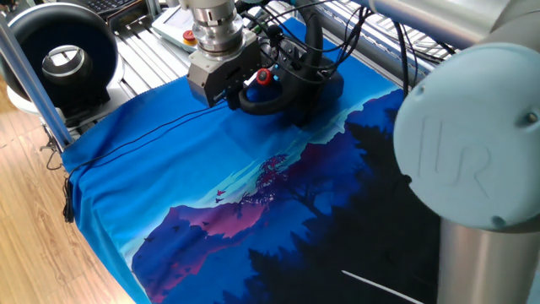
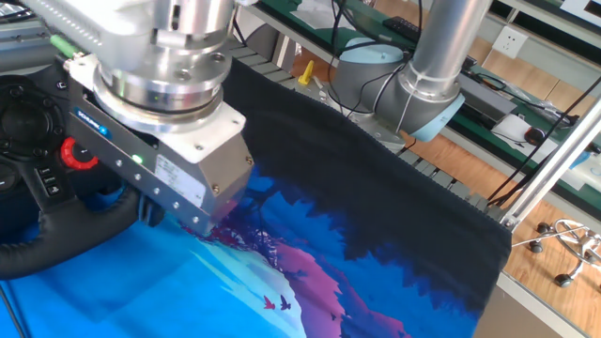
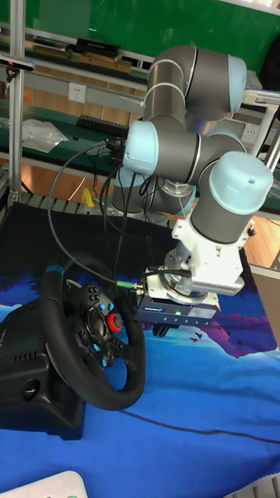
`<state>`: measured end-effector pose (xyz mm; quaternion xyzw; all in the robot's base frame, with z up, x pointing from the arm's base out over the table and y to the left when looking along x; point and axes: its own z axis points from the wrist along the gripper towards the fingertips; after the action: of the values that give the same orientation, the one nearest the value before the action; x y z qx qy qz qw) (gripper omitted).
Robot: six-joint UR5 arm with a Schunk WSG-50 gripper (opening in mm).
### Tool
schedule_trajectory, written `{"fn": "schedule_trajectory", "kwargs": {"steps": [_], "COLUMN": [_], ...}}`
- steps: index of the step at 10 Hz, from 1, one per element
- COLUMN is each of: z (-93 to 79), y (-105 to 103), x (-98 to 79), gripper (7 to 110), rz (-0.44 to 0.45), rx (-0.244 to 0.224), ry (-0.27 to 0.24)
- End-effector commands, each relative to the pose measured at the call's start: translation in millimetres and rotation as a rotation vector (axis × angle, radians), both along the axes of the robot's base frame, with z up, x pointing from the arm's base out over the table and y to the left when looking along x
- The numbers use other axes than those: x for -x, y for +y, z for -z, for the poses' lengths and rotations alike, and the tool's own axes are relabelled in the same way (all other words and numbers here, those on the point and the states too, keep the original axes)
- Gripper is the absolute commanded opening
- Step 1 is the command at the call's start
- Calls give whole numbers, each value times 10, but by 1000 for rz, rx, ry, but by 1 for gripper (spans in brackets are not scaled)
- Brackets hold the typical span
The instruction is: Rotate the steering wheel 90 degrees clockwise
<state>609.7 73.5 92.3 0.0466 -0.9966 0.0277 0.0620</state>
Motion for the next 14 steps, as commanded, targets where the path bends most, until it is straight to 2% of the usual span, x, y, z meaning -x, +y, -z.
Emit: {"fn": "schedule_trajectory", "kwargs": {"steps": [1,3,4,5,6,7,8,10,11,12,13,14], "z": [-11,-34,-34,-55,-120,-152,-140,-140,-188,-209,-205,-194], "y": [209,212,96,-192,-320,-318,-363,-332,-446,-547,-607,-630], "x": [93,205,213,207,378,430,354,254,182,110,13,-77], "gripper": [7,7,7,7,7,7,7,7,7,7,7,7], "rz": [40,59,37,-8,-18,-8,-17,-26,-34,-51,-61,-73], "rx": [-86,-83,-40,69,120,141,164,160,222,262,284,285], "ry": [49,95,98,98,171,198,176,134,100,70,43,25]}}
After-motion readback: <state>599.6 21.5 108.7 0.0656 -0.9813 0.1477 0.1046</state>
